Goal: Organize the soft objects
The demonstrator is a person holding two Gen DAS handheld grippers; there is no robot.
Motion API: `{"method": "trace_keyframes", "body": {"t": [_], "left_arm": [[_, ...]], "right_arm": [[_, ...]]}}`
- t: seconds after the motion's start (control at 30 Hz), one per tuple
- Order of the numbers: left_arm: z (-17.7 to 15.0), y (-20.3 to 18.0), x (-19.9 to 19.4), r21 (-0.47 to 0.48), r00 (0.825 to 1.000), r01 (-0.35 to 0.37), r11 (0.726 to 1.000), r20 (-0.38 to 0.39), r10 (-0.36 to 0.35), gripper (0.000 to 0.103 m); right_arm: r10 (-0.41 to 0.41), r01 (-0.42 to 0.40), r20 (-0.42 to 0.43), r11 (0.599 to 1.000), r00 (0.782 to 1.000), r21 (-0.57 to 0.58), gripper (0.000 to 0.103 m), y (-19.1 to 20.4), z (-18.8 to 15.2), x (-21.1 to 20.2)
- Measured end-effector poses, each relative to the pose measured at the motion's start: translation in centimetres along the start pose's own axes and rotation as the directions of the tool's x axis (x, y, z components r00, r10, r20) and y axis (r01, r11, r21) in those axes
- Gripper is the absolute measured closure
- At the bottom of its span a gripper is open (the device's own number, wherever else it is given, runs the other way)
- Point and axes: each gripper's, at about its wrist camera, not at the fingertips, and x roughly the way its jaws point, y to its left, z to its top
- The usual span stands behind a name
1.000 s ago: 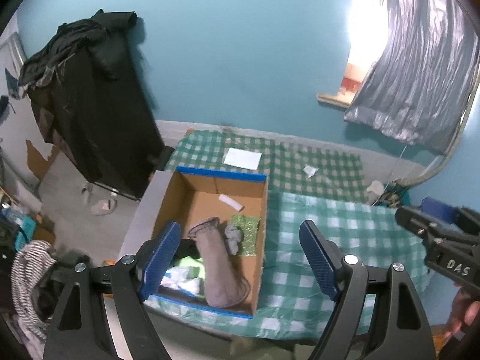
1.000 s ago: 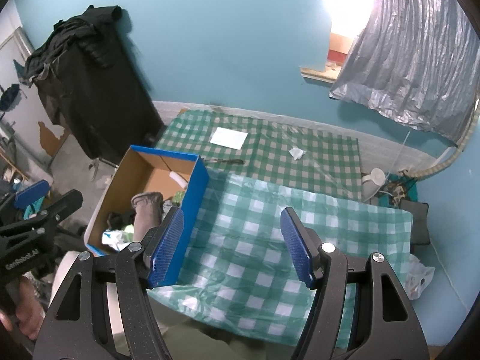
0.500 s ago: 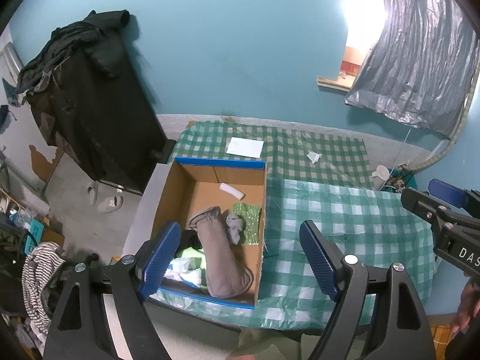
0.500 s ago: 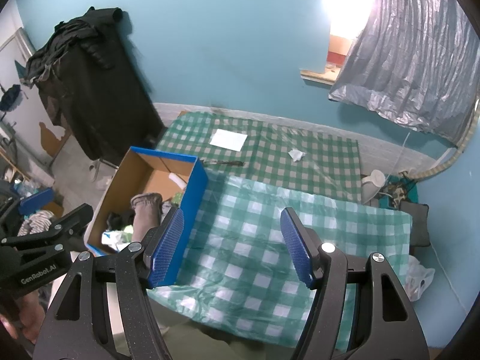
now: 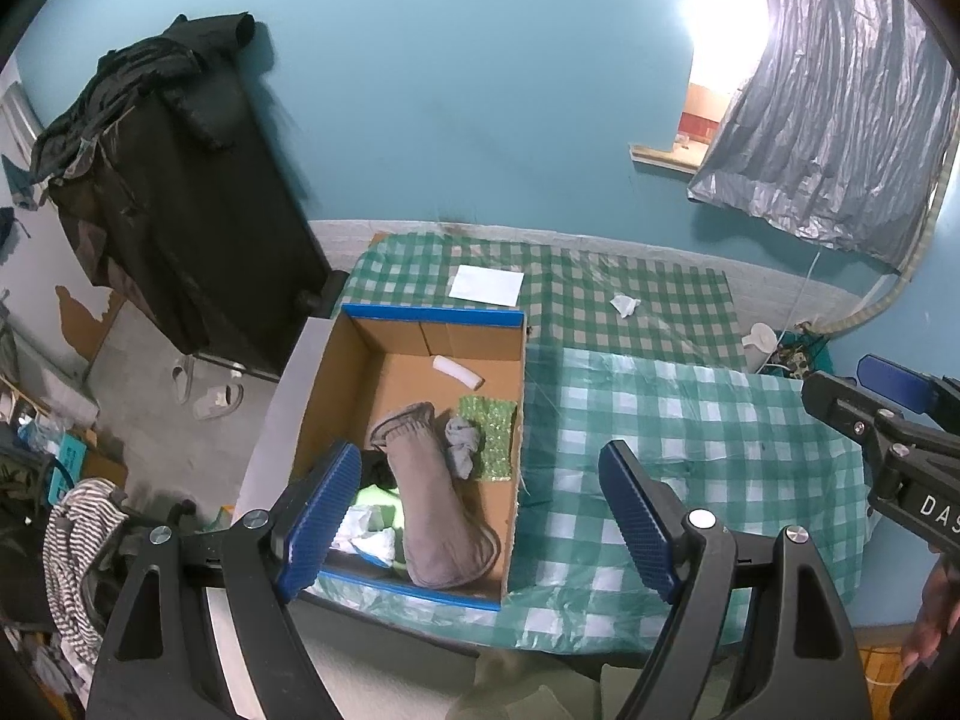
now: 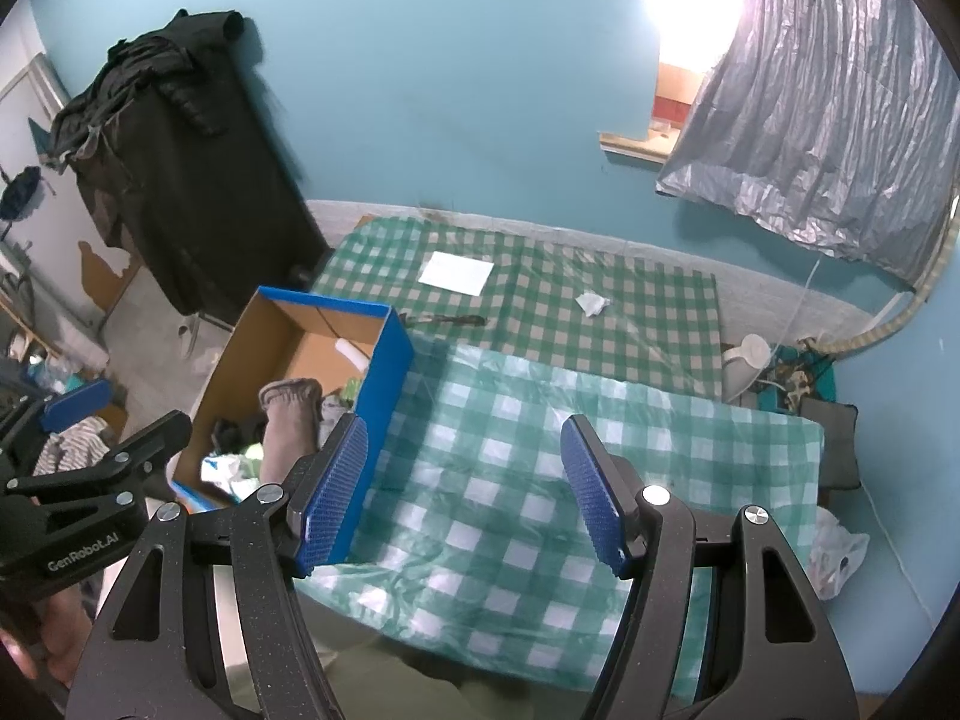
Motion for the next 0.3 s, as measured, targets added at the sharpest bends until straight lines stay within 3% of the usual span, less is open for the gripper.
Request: {"method": "trace_keyframes", "body": {"t": [0.3], "left_arm": [[-0.21,-0.51,0.0,0.001,1.0,0.001,1.0,0.007,-0.001,0.02]], "right_arm": [[0.001,-0.001,0.001,1.0,1.0,0.002,0.036,-0.01,-0.17,0.0]]}}
